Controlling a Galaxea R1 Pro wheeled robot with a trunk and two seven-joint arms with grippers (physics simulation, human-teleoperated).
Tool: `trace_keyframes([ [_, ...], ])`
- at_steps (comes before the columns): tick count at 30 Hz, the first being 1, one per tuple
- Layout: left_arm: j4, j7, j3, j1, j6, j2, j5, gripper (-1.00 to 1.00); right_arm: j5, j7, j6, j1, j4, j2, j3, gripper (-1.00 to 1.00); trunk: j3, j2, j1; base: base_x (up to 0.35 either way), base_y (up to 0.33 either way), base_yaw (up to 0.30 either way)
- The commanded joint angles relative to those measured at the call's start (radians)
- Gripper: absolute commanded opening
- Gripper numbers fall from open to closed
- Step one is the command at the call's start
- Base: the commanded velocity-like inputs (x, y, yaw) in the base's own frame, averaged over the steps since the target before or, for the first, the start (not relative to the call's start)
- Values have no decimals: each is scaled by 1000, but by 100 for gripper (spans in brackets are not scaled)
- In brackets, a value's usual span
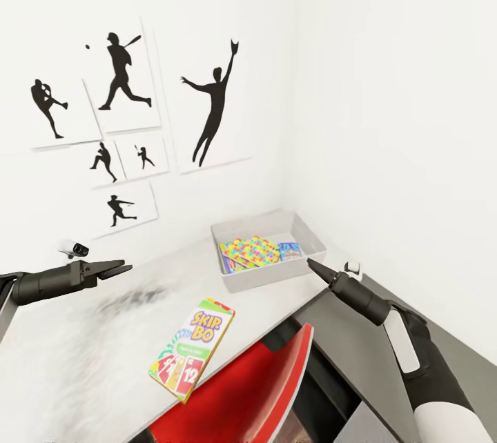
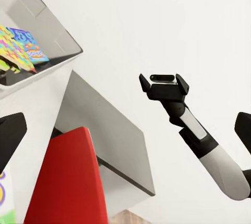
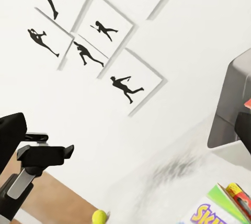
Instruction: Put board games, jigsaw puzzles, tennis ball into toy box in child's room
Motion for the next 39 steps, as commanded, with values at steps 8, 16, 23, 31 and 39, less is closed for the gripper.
trace_keyframes([
  [8,0,-4,0,-1,11,1,0,100,-4,0,5,-1,0,0,0,100,-2,-2,1,-68,31,0],
  [16,0,-4,0,1,11,2,0,100,-4,0,1,-1,0,1,0,100,-2,-2,1,-27,13,0],
  [23,0,-4,0,1,11,1,0,100,-4,0,1,-1,0,1,0,100,-2,-2,1,-1,1,0],
  [31,0,-4,0,1,11,1,0,100,-4,-1,1,-1,1,1,0,100,-2,-2,1,0,0,0],
  [39,0,-4,0,1,11,1,-1,100,-3,-2,0,-1,2,1,0,100,-2,-2,1,-11,0,0],
])
